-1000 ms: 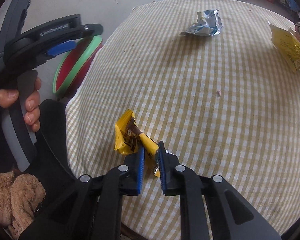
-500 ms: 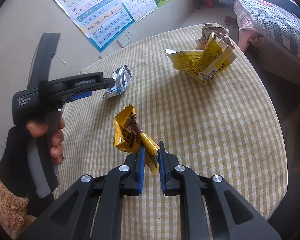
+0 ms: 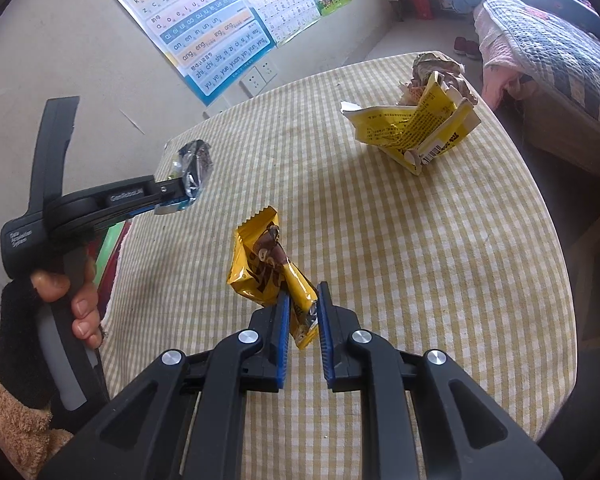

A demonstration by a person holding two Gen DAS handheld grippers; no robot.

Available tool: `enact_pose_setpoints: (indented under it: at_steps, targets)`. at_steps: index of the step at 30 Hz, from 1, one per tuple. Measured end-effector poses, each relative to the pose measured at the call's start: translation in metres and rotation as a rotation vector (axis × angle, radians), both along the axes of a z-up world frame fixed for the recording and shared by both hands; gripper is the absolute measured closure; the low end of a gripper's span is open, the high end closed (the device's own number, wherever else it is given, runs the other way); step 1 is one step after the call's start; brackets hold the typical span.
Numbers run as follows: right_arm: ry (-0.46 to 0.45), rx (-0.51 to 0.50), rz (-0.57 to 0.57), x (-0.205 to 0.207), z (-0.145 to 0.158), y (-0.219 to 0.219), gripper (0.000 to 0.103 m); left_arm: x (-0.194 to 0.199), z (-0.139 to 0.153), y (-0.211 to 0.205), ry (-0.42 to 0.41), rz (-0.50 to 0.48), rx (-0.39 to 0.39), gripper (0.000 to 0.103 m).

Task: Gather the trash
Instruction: 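Carry the blue-white wrapper and yellow candy wrapper over the bin with both grippers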

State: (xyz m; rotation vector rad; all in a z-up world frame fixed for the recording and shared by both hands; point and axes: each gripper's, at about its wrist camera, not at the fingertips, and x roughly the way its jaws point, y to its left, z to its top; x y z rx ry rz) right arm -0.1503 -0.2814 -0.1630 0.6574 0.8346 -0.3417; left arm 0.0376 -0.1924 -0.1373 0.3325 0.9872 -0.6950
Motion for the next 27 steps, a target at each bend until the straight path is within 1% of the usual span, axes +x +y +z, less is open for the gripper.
enact_pose_setpoints:
  at_steps: [7, 15, 18, 27]
  targets:
    - [0.010, -0.032, 0.033, 0.009, 0.005, 0.012, 0.089, -0.013, 0.020, 0.040, -0.097, 0.041, -0.006, 0.072]
    - [0.017, -0.072, 0.059, 0.016, 0.012, 0.023, 0.089, -0.016, 0.034, 0.070, -0.155, 0.086, -0.020, 0.072]
    - [0.023, -0.084, 0.073, 0.019, 0.013, 0.028, 0.089, -0.014, 0.037, 0.078, -0.167, 0.105, -0.024, 0.072]
    - [0.031, -0.126, 0.114, 0.030, 0.020, 0.043, 0.089, -0.004, 0.039, 0.103, -0.167, 0.171, -0.033, 0.072]
